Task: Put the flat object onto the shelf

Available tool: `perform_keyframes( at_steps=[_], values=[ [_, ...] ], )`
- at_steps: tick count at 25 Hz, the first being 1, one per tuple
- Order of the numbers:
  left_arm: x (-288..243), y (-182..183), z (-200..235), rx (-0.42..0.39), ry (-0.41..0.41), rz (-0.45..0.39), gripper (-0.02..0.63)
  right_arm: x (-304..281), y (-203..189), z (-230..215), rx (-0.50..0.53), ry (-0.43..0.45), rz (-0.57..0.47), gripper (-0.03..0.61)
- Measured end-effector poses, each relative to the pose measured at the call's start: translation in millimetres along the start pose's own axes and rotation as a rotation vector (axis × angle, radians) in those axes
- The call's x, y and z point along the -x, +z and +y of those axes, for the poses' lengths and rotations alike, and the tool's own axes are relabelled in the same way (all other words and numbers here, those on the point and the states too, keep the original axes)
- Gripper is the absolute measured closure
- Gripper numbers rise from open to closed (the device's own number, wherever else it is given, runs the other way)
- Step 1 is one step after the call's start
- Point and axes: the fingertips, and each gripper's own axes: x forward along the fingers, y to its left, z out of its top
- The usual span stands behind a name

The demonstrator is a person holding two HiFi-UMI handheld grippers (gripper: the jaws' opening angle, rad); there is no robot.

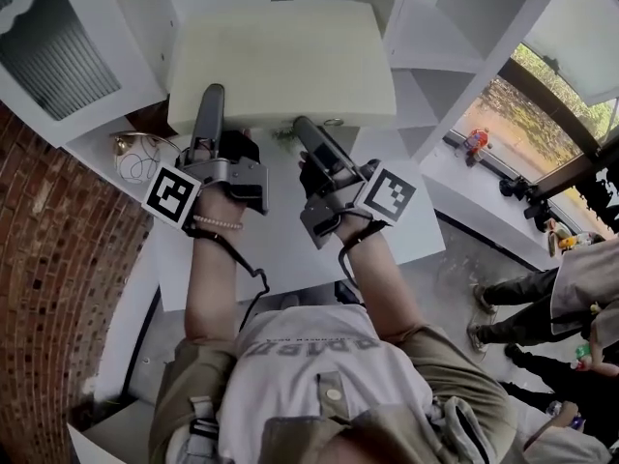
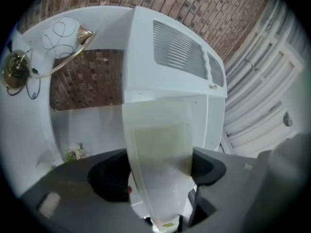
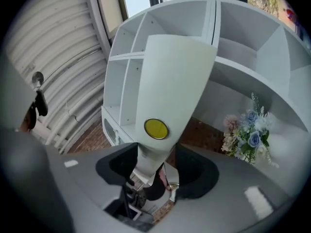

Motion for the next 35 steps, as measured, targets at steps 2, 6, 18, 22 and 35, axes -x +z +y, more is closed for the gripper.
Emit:
perform_keyframes(
  at_steps=[2, 6, 18, 22, 35],
  values=[
    [0.1, -5.5, -7.3, -0.055, -0.059, 0.050, 0.248, -1.3, 5.0, 0.0, -0.005, -0.004, -0.028, 0.336],
    [14.3, -22.6, -13.0, -0.235, -0.113, 0.155, 0.239, -4.7, 14.2, -0.8, -0.003, -0.009, -0.050, 0.351],
    [-0.9, -48.7, -3.8, -0.357, -0.070, 0.242, 0.322, -20.7, 36.3, -3.8, 0.086, -0.018, -0.031, 0.396],
    [-8.8, -45.0, 4.1, -0.371, -0.051, 0.248, 0.351, -29.8, 40.3, -11.3, 0.095, -0.029, -0.008, 0.399],
    [-44.9, -26.8, 19.8, -0.359, -0.010, 0.258, 0.440, -67.6, 54.6, -40.2, 0.050, -0.099, 0.010, 0.405]
  ],
)
